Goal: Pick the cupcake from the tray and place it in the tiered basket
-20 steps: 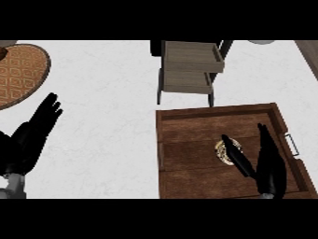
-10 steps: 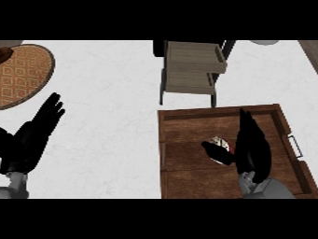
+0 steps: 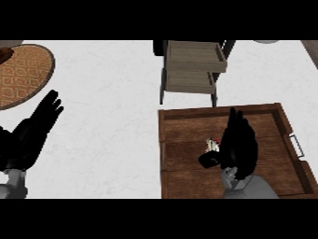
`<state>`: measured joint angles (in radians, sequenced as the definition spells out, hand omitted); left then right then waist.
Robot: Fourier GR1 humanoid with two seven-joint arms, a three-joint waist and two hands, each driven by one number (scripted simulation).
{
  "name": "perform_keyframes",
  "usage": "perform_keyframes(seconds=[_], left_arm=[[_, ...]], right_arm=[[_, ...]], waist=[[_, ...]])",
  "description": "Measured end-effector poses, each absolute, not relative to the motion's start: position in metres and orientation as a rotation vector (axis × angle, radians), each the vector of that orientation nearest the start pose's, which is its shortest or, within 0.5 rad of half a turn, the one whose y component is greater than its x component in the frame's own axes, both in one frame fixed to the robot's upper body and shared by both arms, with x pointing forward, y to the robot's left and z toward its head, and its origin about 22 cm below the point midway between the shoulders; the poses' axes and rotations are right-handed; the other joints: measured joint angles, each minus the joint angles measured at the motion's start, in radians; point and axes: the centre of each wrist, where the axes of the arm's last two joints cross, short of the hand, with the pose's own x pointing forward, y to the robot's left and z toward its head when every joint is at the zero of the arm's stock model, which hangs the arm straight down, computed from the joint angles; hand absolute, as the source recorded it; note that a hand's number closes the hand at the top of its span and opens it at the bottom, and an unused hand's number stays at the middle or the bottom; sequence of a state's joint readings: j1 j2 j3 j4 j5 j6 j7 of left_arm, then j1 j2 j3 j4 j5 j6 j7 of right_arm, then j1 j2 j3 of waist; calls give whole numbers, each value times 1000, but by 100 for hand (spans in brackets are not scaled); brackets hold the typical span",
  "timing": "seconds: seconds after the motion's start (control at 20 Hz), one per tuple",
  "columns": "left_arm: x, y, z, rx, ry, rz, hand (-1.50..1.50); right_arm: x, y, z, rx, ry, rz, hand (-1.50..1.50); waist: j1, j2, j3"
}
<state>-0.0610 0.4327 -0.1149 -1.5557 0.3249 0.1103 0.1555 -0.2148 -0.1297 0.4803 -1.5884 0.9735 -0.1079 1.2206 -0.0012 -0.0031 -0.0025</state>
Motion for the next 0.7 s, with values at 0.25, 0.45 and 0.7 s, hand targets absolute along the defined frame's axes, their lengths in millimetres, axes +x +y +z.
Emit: perform_keyframes(seconds=[0.25,0.45,0.7], left_arm=[[256,294,35,78,-1425,-91,0],[256,293,37,73,-1424,-89,0],[255,290,31,76,-1424,-82,0]], right_arm=[[254,-125,30,-1074,-766,548,-150],[253,-128,24,-1131,-743,548,-150],[255,-133,21,-1162,-721,535,-150]], waist=[[0,2,1],[0,1,1],[1,-2,0]])
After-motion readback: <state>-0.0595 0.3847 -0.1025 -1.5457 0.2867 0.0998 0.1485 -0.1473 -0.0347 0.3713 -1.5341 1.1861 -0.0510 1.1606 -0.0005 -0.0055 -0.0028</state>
